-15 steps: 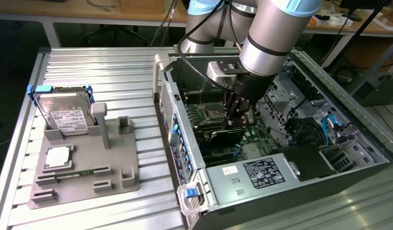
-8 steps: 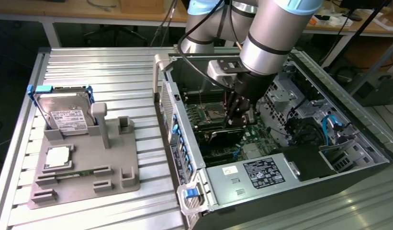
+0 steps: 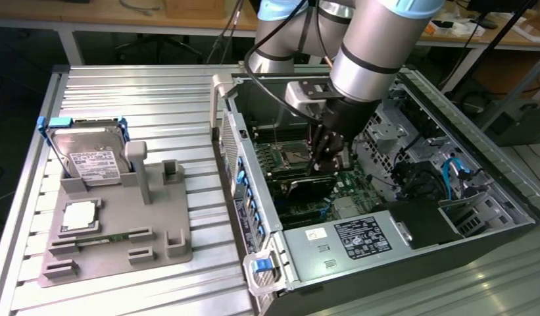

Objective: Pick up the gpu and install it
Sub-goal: 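Press down on the gpu until it lock into place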

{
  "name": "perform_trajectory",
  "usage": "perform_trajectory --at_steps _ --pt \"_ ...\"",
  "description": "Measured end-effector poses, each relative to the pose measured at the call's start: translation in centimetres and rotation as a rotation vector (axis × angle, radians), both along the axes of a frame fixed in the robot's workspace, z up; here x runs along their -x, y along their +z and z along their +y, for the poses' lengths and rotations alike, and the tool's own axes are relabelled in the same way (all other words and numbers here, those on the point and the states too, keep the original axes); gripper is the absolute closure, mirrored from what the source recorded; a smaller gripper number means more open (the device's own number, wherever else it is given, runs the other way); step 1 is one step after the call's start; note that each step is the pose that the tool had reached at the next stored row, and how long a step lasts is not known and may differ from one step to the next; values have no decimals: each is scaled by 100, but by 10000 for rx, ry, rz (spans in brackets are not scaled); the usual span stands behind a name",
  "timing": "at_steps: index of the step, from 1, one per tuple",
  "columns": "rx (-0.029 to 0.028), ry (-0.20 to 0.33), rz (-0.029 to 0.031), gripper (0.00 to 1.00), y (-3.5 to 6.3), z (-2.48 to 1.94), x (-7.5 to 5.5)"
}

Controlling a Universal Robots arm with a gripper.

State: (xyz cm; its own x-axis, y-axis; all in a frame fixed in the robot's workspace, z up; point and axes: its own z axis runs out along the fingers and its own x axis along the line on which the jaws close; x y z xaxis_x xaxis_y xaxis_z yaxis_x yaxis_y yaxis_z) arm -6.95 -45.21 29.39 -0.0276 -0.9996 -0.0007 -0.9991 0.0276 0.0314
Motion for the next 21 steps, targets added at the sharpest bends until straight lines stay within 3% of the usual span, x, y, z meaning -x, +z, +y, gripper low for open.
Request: perform_trajectory --at_steps 4,13,21 --pt "0 0 5 89 -12 0 23" --pt "5 2 9 89 -201 1 95" --pt "-1 1 7 89 -215 1 95"
